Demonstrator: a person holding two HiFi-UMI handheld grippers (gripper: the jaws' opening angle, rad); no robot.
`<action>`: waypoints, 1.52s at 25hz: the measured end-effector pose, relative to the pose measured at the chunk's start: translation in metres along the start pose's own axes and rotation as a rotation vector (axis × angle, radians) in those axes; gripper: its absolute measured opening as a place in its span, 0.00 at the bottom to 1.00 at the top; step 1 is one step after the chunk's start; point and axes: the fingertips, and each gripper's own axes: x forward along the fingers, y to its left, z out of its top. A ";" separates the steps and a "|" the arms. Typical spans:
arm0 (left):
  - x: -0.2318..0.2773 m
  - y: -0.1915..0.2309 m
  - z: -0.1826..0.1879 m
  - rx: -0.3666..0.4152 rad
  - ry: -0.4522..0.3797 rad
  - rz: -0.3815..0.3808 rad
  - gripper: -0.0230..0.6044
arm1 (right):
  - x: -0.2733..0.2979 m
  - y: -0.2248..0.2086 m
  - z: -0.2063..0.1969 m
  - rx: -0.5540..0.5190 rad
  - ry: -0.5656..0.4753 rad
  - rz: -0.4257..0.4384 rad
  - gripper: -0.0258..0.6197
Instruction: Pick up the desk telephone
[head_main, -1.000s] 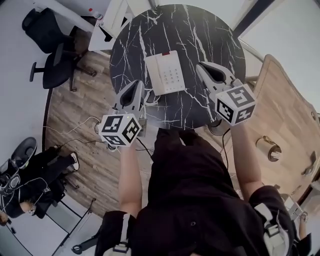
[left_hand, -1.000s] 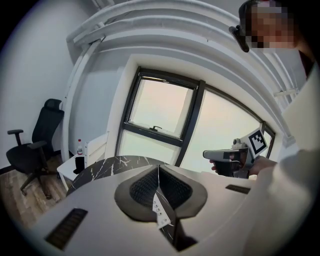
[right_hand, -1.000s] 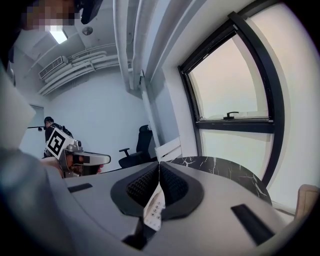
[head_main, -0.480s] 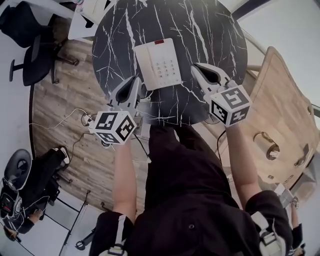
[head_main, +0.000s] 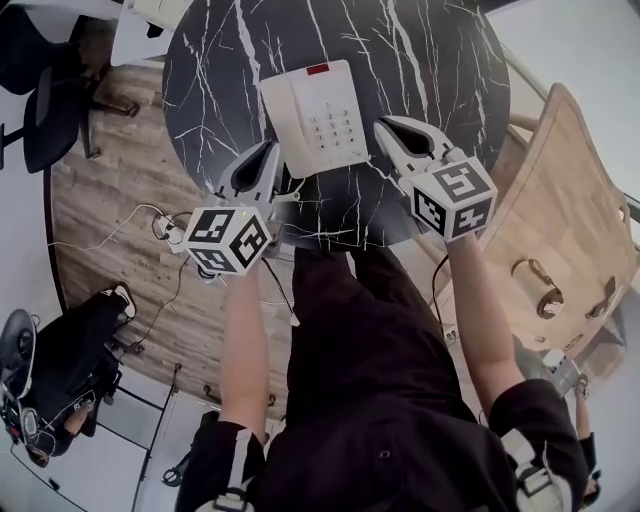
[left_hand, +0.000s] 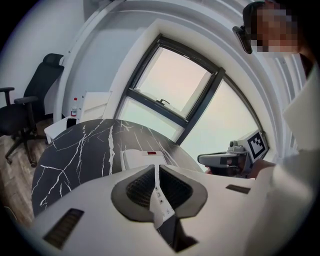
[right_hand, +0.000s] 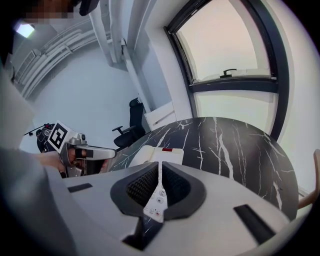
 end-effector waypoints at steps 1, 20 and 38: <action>0.003 0.003 -0.002 -0.002 0.009 -0.003 0.06 | 0.006 -0.001 -0.002 0.003 0.013 0.007 0.09; 0.044 0.040 -0.050 -0.212 0.103 -0.173 0.45 | 0.068 -0.016 -0.060 0.062 0.188 0.083 0.30; 0.071 0.038 -0.067 -0.201 0.211 -0.309 0.64 | 0.095 -0.022 -0.079 0.096 0.240 0.151 0.40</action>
